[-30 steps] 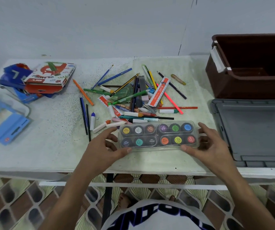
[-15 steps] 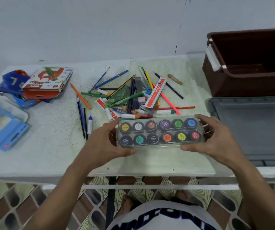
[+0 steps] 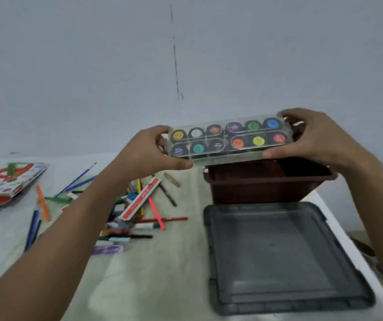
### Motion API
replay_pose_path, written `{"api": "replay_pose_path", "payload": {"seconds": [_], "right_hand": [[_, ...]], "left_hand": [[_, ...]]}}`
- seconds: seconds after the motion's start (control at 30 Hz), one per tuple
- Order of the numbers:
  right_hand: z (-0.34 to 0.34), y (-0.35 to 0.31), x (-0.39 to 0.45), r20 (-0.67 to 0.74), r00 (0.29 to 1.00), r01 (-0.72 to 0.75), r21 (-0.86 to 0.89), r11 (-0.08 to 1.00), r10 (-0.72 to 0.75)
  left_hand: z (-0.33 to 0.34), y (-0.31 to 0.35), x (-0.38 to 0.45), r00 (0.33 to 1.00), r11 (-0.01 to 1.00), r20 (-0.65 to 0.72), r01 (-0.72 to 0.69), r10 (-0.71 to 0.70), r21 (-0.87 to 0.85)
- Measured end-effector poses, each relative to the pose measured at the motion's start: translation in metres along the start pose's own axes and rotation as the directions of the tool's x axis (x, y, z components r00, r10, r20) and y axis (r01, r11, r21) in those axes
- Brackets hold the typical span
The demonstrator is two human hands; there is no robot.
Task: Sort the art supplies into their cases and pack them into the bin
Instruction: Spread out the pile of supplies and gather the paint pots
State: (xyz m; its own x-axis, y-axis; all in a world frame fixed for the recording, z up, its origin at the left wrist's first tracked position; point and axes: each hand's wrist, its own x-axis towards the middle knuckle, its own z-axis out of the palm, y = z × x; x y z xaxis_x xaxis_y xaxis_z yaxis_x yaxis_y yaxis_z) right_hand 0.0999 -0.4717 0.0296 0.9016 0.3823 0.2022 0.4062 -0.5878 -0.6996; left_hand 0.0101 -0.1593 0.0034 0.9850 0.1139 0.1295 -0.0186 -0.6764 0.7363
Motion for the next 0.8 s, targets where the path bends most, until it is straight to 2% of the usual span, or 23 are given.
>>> {"api": "replay_pose_path", "payload": {"seconds": [0.1, 0.17, 0.3, 0.43, 0.53, 0.6, 0.8], "right_hand": [[-0.027, 0.04, 0.036, 0.173, 0.976, -0.108, -0.138, 0.985, 0.132], [-0.036, 0.063, 0.053, 0.253, 0.956, -0.089, -0.232, 0.969, 0.148], [-0.044, 0.097, 0.072, 0.285, 0.953, -0.001, -0.334, 0.943, 0.102], [-0.039, 0.123, 0.081, 0.336, 0.939, 0.084, -0.412, 0.907, 0.066], [-0.028, 0.13, 0.092, 0.392, 0.919, 0.216, -0.577, 0.788, 0.035], [-0.021, 0.13, 0.101, 0.443, 0.895, 0.278, -0.658, 0.7, 0.06], [0.007, 0.126, 0.113, 0.507, 0.844, 0.348, -0.766, 0.54, 0.174]], "left_hand": [[0.031, 0.016, 0.049, 0.994, 0.977, 0.096, 0.022, -0.043, 0.213], [0.047, 0.022, 0.073, 0.988, 0.95, 0.145, 0.009, -0.058, 0.313], [0.072, 0.025, 0.106, 0.979, 0.879, 0.203, -0.064, -0.038, 0.472], [0.094, 0.018, 0.122, 0.97, 0.732, 0.231, -0.099, -0.081, 0.674], [0.103, 0.015, 0.128, 0.958, 0.635, 0.259, -0.127, -0.119, 0.762], [0.109, 0.017, 0.131, 0.951, 0.558, 0.276, -0.155, -0.139, 0.815], [0.13, 0.018, 0.138, 0.954, 0.288, 0.248, -0.193, -0.169, 0.938]]}}
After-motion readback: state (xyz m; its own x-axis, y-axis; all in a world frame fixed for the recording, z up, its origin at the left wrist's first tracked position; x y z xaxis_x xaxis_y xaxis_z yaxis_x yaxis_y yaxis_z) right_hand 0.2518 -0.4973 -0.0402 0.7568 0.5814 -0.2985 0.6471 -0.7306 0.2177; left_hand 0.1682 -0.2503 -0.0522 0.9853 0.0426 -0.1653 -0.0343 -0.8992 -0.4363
